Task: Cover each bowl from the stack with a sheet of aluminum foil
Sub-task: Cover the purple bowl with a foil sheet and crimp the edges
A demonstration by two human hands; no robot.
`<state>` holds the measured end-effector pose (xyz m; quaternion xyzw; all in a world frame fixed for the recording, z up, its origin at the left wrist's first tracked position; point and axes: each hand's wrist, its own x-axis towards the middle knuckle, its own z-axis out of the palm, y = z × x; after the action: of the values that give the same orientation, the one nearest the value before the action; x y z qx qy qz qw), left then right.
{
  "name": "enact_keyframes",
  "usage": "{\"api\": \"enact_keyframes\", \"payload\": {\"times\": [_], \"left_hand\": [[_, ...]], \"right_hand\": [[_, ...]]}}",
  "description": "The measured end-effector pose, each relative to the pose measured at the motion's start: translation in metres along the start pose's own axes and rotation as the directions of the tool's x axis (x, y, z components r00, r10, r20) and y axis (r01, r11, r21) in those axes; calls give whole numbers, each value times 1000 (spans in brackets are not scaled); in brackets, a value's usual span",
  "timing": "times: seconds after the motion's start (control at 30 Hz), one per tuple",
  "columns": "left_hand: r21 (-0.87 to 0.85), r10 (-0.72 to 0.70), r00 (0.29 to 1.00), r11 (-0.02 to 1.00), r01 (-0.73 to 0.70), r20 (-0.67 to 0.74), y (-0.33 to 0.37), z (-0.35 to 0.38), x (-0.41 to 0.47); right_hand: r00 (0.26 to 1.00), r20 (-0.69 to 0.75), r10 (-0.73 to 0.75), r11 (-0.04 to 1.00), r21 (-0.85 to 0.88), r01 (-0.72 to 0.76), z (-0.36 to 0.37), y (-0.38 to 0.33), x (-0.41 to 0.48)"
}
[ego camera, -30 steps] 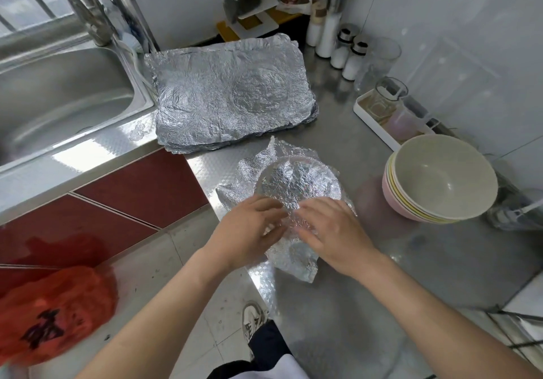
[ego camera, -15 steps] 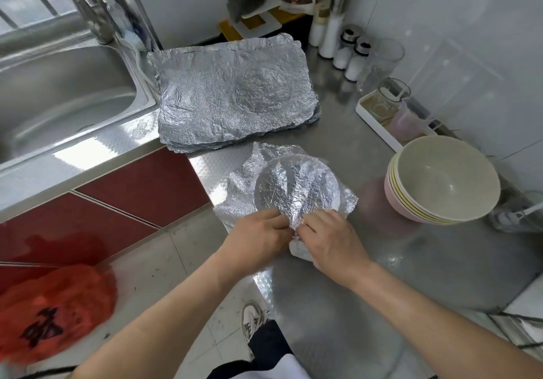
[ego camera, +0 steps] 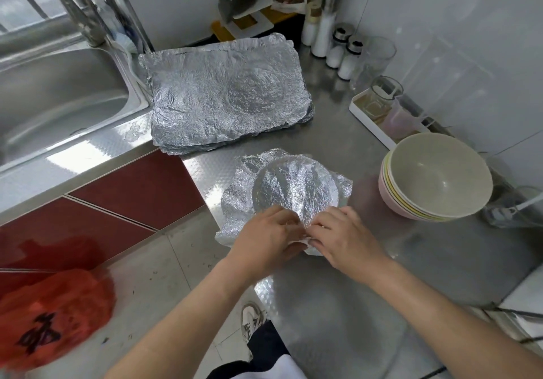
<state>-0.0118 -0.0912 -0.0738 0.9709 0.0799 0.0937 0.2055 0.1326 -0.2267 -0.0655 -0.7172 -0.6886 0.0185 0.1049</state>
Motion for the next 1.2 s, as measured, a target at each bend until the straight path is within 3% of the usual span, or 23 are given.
{"api": "enact_keyframes", "payload": {"times": [0.2,0.3,0.43,0.53,0.7,0.87,1.03,1.2], "left_hand": [[92,57,993,995,-47,-102,1,10,-4],[154,20,993,988,-2,-115,11,18,-1],[103,-111,990,987,120,-83,27,24,4],[95,-160,977,980,174,-141,27,17,10],[236,-373,908,916,326,192,14,3,19],[259,-433,851,894,365,297,7,3,21],[200,-370,927,914,353,56,-5,-3,16],[246,-319,947,921,302,33,-18,3,0]], "right_hand": [[995,-36,-94,995,-45,92,6,3,5],[997,-6,-77,996,-34,77,2,9,4],[997,37,64,993,96,-68,-10,21,4],[959,-48,279,924,287,-254,-12,21,10],[871,-27,491,839,285,-464,5,6,22],[829,55,557,796,252,-551,24,-1,26],[748,-84,659,713,387,-584,26,-3,32],[711,-211,671,731,351,-585,32,-4,37]]}}
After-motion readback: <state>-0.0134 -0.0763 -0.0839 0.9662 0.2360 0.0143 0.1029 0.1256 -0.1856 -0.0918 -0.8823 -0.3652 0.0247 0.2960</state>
